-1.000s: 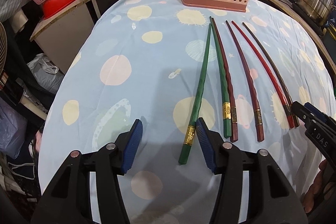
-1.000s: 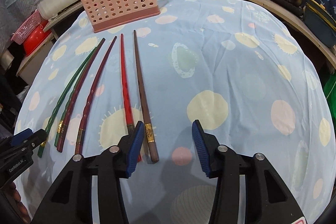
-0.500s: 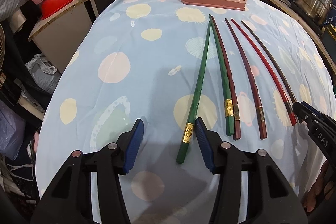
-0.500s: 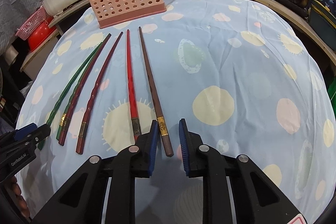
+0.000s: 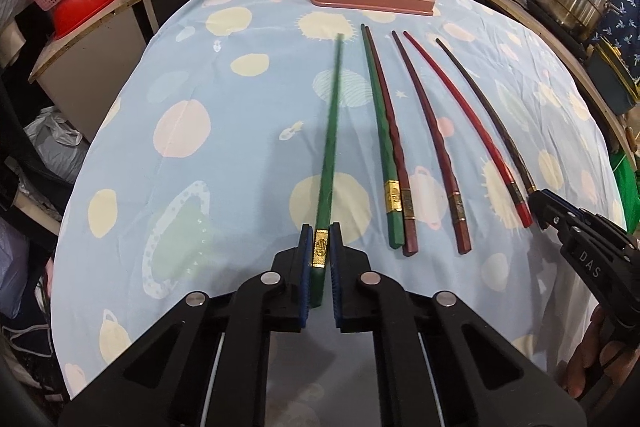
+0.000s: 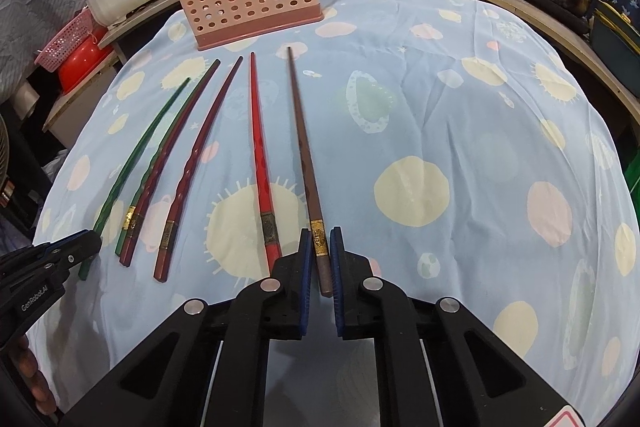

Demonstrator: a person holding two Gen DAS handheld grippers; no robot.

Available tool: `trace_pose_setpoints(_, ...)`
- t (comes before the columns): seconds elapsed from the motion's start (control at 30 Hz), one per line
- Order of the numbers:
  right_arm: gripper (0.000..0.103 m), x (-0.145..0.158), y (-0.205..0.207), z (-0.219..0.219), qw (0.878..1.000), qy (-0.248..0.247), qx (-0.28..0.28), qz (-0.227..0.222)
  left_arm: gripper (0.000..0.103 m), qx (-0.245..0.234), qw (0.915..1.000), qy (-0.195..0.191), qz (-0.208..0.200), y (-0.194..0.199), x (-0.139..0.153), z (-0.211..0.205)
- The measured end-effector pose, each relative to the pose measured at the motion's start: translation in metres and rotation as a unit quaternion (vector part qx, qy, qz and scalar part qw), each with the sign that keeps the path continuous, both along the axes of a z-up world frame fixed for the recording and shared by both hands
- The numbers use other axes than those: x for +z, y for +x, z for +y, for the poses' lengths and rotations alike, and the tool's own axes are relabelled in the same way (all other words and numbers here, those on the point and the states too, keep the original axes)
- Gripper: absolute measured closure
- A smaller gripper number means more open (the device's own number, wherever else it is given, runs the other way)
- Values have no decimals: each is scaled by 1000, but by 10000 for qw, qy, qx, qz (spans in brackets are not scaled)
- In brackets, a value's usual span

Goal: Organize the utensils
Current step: 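Close left tool on a green chopstick while right tool closes on a dark brown chopstick, then lift the green chopstick with left tool while right tool carries the brown one to the caddy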

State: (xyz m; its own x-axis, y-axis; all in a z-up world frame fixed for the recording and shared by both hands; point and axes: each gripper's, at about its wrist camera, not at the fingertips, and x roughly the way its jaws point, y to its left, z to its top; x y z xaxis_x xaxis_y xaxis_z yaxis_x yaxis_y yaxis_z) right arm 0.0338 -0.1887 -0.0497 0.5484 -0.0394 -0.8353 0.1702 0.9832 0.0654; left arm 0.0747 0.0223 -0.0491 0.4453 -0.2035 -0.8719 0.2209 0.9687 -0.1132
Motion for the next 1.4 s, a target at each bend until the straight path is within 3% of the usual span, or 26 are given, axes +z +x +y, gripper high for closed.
trace_pose_setpoints(0.7, 96, 68, -15, -3, 9975, 95, -10, -706, 96, -23, 9983, -339, -472, -5, 65, 6)
trace_pose_setpoints(1.03, 96, 118, -9, -6, 9925, 144, 52, -1211, 97, -55, 9929, -441, -1100, 7, 131, 6)
trace_pose_setpoints(1.4, 96, 179, 26, -22, 9842, 187, 76, -1759, 97, -109, 9822, -476, -1816, 47, 202, -14)
